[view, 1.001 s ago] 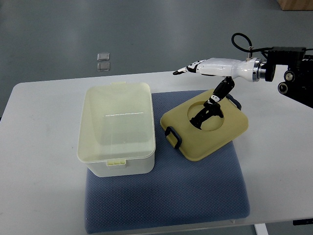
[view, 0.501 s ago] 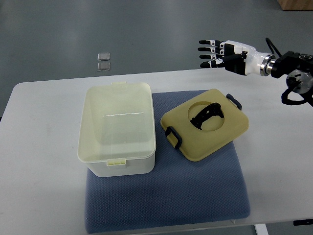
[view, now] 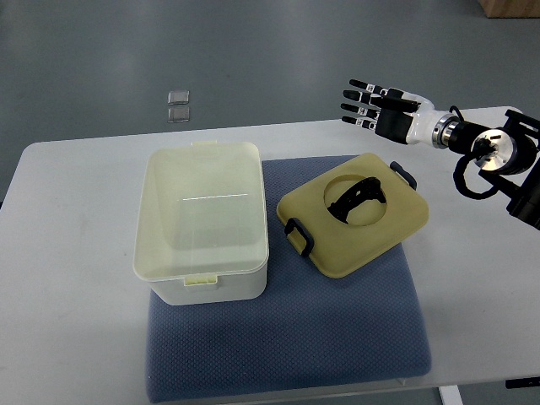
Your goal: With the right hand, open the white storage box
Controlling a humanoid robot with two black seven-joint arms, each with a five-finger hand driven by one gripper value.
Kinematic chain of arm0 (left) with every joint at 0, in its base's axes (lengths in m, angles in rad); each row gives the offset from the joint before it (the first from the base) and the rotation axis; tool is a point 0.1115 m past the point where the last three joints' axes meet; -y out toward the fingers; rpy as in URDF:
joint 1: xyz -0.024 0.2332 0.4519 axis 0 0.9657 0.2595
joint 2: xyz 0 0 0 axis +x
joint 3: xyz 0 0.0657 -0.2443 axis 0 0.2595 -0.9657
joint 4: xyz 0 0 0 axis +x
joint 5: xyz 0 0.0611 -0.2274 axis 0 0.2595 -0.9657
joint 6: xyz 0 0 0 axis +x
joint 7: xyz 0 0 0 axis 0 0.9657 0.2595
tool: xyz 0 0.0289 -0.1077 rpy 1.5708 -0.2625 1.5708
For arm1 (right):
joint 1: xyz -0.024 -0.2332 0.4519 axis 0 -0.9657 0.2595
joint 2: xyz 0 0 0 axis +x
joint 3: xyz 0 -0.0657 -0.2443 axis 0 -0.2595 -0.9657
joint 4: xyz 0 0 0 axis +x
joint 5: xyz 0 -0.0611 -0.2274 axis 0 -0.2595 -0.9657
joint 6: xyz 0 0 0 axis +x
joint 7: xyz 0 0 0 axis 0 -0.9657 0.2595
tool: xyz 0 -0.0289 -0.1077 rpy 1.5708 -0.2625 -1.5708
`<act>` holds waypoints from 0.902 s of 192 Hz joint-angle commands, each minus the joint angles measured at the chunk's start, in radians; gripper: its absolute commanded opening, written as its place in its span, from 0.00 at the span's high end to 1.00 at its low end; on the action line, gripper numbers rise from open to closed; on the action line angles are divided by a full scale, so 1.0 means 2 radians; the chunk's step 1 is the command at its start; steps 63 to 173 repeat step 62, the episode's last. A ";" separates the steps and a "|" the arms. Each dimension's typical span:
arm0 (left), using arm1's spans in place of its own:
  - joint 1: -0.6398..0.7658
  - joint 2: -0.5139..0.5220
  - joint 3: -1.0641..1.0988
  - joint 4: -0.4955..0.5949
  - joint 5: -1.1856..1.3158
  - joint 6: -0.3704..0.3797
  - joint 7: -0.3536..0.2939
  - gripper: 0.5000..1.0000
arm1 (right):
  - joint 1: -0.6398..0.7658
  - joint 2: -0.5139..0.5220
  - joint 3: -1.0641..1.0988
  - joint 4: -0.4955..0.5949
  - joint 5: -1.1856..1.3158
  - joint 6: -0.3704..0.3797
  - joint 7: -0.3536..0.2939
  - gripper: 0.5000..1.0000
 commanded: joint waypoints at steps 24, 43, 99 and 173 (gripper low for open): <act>0.000 0.000 0.000 0.000 0.000 0.000 0.000 0.00 | -0.008 0.010 -0.001 0.000 -0.001 0.002 0.000 0.11; 0.000 0.000 0.000 0.000 0.000 0.000 0.000 0.00 | -0.019 0.010 0.000 0.000 -0.002 0.005 0.000 0.11; 0.000 0.000 0.000 0.000 -0.001 0.000 0.001 0.00 | -0.025 0.009 0.001 0.000 -0.001 0.005 0.001 0.11; 0.000 0.000 0.000 0.000 -0.001 0.000 0.001 0.00 | -0.025 0.009 0.001 0.000 -0.001 0.005 0.001 0.11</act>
